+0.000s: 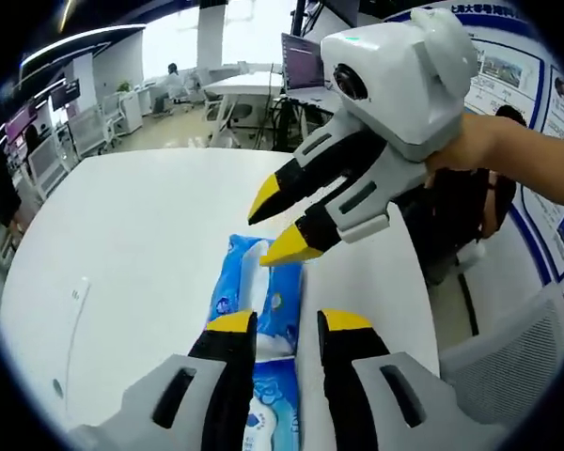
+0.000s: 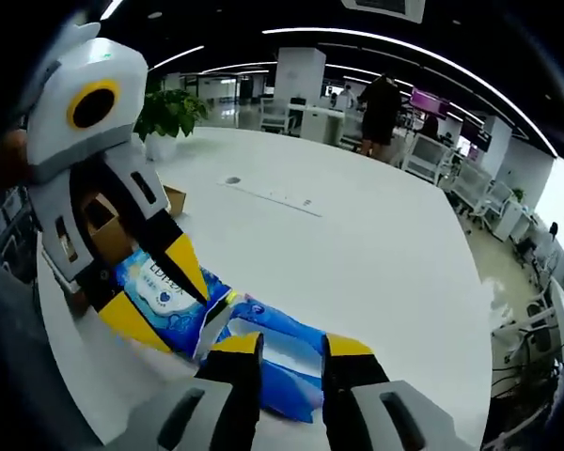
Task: Operate the shoe box by opening the lid, removing the specified soft item, and placing it in the target area until the item is outside and the box remains undamaged.
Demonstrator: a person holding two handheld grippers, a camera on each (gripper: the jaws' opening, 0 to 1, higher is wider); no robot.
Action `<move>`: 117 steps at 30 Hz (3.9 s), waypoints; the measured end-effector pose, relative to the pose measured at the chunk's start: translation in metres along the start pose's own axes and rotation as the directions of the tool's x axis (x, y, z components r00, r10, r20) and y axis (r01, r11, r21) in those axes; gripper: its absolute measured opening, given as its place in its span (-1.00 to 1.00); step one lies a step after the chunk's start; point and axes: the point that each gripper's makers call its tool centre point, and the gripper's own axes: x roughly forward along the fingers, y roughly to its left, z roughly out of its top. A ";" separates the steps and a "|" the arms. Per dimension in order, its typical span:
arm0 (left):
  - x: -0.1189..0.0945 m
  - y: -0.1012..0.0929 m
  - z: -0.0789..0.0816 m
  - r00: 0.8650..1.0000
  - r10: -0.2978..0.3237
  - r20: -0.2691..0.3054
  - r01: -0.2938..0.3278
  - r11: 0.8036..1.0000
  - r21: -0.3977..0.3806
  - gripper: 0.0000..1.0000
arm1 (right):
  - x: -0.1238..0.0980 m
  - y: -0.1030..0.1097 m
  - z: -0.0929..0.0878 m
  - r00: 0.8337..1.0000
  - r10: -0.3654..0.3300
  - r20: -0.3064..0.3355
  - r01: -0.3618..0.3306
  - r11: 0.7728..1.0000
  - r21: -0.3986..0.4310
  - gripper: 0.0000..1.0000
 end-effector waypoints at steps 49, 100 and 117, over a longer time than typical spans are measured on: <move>-0.207 -0.008 -0.107 0.939 0.311 0.149 -0.272 0.933 -0.236 0.59 | -0.030 0.148 0.039 0.975 0.221 -0.018 -0.220 0.957 -0.190 0.21; -0.338 -0.073 -0.232 0.718 0.674 0.173 -0.550 0.701 -0.454 1.00 | -0.014 0.286 0.090 0.843 0.528 -0.097 -0.493 0.690 -0.529 0.37; -0.333 -0.093 -0.252 0.710 0.684 0.168 -0.583 0.704 -0.406 1.00 | 0.008 0.313 0.094 0.790 0.599 -0.127 -0.541 0.586 -0.603 0.22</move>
